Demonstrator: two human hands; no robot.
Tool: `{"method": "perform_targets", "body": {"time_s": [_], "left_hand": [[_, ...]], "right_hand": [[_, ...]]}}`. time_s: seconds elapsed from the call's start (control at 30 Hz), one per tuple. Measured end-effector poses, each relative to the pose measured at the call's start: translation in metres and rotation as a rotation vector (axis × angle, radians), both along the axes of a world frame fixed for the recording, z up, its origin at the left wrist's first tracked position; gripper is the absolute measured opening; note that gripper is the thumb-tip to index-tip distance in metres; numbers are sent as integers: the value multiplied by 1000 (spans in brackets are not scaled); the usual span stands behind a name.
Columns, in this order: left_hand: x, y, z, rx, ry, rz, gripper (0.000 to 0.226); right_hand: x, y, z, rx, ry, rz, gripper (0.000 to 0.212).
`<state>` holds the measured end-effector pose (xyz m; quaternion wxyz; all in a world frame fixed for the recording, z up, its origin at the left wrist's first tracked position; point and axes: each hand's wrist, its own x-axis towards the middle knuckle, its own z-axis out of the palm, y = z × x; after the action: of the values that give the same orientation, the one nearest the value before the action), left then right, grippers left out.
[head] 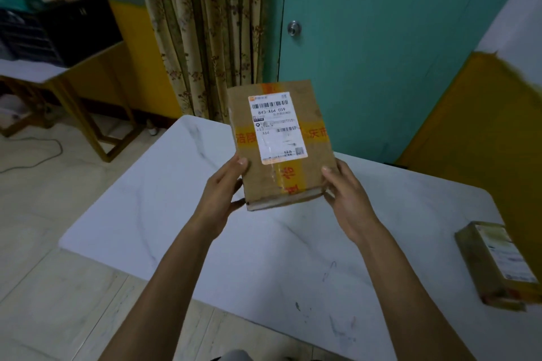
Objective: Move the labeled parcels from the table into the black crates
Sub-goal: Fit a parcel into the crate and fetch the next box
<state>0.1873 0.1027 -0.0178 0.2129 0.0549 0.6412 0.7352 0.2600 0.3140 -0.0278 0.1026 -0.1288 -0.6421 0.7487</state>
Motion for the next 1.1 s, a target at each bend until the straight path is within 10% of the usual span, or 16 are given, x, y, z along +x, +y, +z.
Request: {"method": "perform_targets", "body": {"time_s": [0.23, 0.4, 1.1], "left_hand": [[0, -7, -1, 19, 165, -36, 30], [7, -9, -5, 28, 237, -120, 41], [27, -29, -23, -37, 229, 149, 39]], "right_hand": [[7, 9, -2, 99, 2, -29, 53], [4, 14, -2, 136, 27, -69, 19], [-23, -11, -22, 13, -1, 31, 19]]}}
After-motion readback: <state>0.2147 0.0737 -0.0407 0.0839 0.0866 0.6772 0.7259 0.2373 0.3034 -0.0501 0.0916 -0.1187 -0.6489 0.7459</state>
